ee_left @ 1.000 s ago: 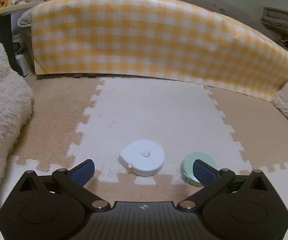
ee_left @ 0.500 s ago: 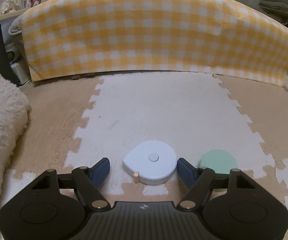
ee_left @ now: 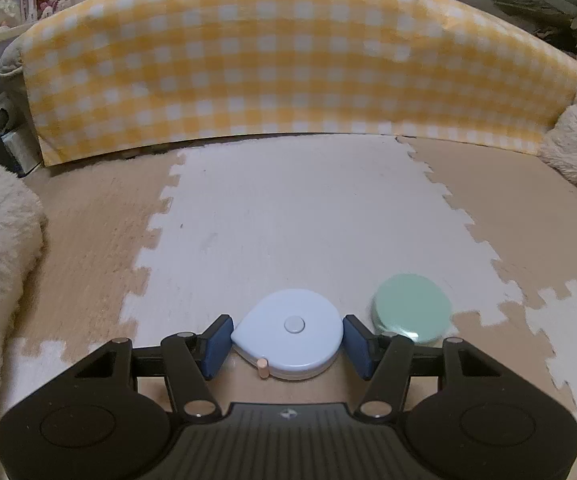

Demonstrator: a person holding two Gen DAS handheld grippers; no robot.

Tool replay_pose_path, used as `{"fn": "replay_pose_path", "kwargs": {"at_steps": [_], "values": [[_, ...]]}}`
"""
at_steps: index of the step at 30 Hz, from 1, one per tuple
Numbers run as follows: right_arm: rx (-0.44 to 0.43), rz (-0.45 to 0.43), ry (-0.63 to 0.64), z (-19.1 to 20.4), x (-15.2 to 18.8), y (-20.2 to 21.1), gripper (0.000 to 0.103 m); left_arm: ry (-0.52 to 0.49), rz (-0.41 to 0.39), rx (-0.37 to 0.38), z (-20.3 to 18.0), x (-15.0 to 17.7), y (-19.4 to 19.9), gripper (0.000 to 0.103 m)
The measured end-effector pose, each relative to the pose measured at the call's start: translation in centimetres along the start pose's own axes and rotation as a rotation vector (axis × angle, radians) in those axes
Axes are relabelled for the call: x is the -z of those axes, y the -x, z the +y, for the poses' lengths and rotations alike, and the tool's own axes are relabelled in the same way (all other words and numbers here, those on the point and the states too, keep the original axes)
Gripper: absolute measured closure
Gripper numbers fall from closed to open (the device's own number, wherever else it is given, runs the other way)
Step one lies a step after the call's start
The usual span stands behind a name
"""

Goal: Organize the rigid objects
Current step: 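Carry the white tape measure with the left tool into the basket and release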

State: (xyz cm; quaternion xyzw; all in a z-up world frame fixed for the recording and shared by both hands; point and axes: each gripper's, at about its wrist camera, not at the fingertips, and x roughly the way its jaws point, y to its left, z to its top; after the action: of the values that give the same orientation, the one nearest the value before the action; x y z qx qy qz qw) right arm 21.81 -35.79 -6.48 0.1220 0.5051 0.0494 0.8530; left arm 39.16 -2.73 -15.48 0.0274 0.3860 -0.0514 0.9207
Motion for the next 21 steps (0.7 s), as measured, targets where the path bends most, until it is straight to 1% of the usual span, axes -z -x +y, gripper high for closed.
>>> {"fn": "replay_pose_path", "kwargs": {"at_steps": [3, 7, 10, 14, 21], "values": [[0.001, 0.001, 0.001, 0.0, 0.0, 0.0, 0.097, -0.035, 0.003, 0.002, -0.4, 0.3, 1.4, 0.043], [0.002, 0.002, 0.001, 0.0, 0.0, 0.0, 0.097, -0.059, -0.001, 0.037, -0.9, 0.6, 4.0, 0.043], [0.001, 0.000, 0.000, -0.1, 0.0, 0.1, 0.097, -0.062, -0.007, 0.075, -1.2, 0.8, 6.3, 0.043], [0.000, -0.002, -0.003, -0.1, 0.0, 0.2, 0.097, -0.069, -0.045, 0.127, -2.1, 1.0, 10.1, 0.043], [0.000, -0.003, -0.003, -0.1, 0.0, 0.2, 0.097, -0.049, -0.089, 0.252, -4.6, 1.0, 16.7, 0.043]]}}
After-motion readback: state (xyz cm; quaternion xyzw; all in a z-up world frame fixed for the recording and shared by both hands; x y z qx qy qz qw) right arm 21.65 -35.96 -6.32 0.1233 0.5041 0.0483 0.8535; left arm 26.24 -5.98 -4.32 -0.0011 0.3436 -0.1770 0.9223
